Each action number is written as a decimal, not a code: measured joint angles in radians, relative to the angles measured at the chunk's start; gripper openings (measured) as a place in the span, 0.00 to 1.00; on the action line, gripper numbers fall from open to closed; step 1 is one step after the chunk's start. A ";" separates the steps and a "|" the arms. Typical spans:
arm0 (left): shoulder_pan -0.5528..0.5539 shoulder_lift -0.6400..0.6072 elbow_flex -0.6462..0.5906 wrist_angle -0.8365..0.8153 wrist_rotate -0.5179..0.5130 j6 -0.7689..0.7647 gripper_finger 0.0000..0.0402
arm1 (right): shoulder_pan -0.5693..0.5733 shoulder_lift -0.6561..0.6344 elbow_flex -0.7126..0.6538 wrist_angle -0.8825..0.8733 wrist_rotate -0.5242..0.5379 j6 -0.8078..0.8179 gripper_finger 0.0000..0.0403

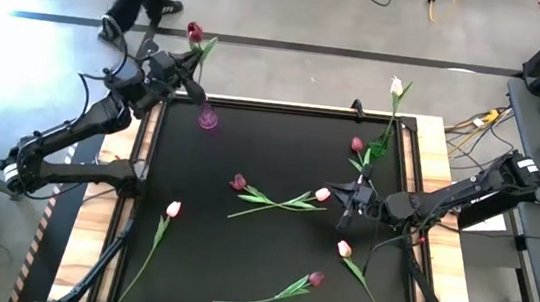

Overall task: Sort flowers into vase by color
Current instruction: Put the red flower into the violet vase

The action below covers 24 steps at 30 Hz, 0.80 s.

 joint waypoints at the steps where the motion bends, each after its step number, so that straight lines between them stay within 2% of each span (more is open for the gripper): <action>1: 0.016 0.007 0.000 0.001 0.014 -0.003 0.00 | 0.000 0.000 0.000 0.000 0.000 -0.001 0.03; 7: 0.091 0.047 0.000 0.003 0.091 -0.042 0.00 | 0.000 0.000 0.000 0.000 0.000 -0.001 0.03; 14: 0.106 0.085 -0.002 0.037 0.145 -0.070 0.00 | 0.000 0.000 -0.001 0.000 0.000 -0.001 0.03; 24: 0.107 0.097 -0.072 0.134 0.146 -0.091 0.00 | 0.000 0.000 -0.001 -0.002 -0.001 0.000 0.03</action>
